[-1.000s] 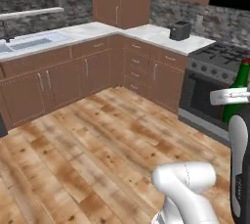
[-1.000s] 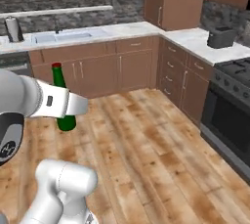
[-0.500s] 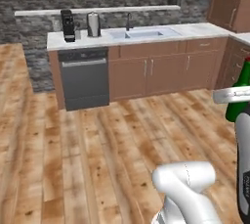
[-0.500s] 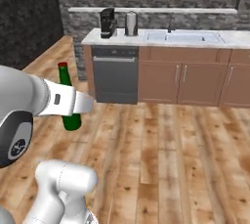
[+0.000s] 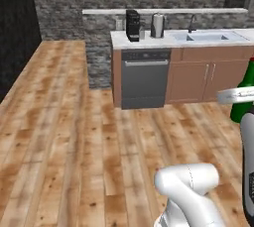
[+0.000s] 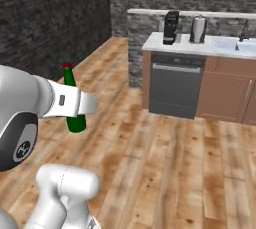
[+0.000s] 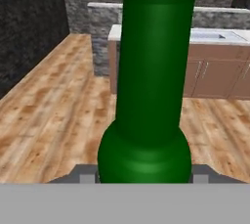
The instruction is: Get the candle and the beer from the cabinet and move them to the dining counter.
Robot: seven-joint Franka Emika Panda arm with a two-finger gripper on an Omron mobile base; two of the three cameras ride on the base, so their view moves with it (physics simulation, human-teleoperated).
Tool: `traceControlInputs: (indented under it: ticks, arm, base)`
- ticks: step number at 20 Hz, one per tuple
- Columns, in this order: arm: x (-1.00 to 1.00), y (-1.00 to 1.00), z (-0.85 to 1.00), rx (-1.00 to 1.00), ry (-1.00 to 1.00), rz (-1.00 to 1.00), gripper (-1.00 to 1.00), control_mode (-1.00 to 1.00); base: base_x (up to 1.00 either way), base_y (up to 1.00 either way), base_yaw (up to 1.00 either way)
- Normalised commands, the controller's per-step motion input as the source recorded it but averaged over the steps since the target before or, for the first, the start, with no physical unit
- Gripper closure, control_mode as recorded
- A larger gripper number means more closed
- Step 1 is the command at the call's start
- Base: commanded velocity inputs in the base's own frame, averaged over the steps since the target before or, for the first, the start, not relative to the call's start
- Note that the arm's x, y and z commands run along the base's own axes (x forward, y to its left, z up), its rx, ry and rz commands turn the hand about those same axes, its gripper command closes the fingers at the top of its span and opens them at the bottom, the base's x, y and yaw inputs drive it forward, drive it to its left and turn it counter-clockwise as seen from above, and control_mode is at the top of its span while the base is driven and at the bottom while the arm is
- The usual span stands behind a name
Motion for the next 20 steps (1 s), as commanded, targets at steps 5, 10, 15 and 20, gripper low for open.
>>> traceControlInputs:
  ticks: [5, 10, 15, 20]
  arm:
    - [0.00, 0.00, 0.00, 0.00, 0.00, 0.00, 1.00, 1.00]
    - [0.00, 0.00, 0.00, 0.00, 0.00, 0.00, 1.00, 1.00]
    - [0.00, 0.00, 0.00, 0.00, 0.00, 0.00, 1.00, 1.00]
    - [0.00, 0.00, 0.00, 0.00, 0.00, 0.00, 1.00, 1.00]
  base:
    - [0.98, 1.00, 0.19]
    - [1.00, 1.00, 0.16]
    - [0.93, 1.00, 0.11]
    - [0.81, 1.00, 0.01]
